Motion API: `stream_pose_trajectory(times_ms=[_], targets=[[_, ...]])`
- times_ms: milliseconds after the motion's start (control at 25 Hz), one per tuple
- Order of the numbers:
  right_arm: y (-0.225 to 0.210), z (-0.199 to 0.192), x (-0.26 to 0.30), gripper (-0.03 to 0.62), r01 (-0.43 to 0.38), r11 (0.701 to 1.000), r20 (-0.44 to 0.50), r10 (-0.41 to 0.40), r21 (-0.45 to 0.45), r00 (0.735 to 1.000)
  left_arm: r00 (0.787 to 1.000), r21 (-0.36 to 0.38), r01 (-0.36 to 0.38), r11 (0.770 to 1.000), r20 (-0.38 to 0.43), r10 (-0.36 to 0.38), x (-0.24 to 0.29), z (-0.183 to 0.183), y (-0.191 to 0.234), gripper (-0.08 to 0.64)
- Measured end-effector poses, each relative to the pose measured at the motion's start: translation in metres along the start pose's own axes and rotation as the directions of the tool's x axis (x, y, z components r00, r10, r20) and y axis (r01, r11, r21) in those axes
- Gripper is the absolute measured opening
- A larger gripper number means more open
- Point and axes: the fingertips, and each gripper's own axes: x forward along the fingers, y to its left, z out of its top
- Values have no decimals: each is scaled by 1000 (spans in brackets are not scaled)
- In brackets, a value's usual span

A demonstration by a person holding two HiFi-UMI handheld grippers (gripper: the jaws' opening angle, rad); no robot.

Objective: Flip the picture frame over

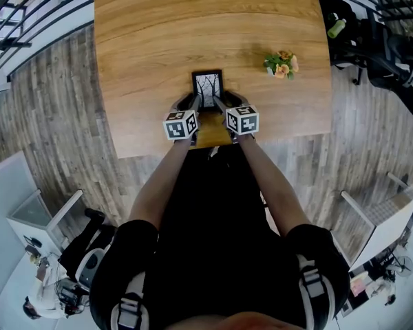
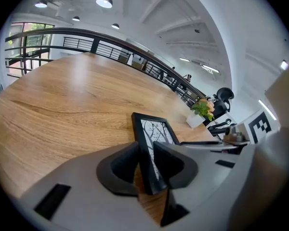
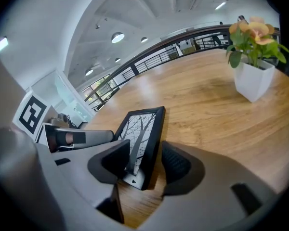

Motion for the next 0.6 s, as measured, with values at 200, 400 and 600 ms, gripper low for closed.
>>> stream_pose_trajectory(times_ms=[200,400,600], targets=[[-10,7,-10,216,17,1000,22,-16,-19,1000,999,28,33,999,21,-34,-10,5,-2,109],[-7,4,-29,142,-20,993,3,20,-117,1000,997,152,60,987,35,-66,-33,14,-2,107],[-8,-6,-52,51,-14,983,-7,13,-184,1000,997,235,56,970,34,-66,-60,18,6,99]])
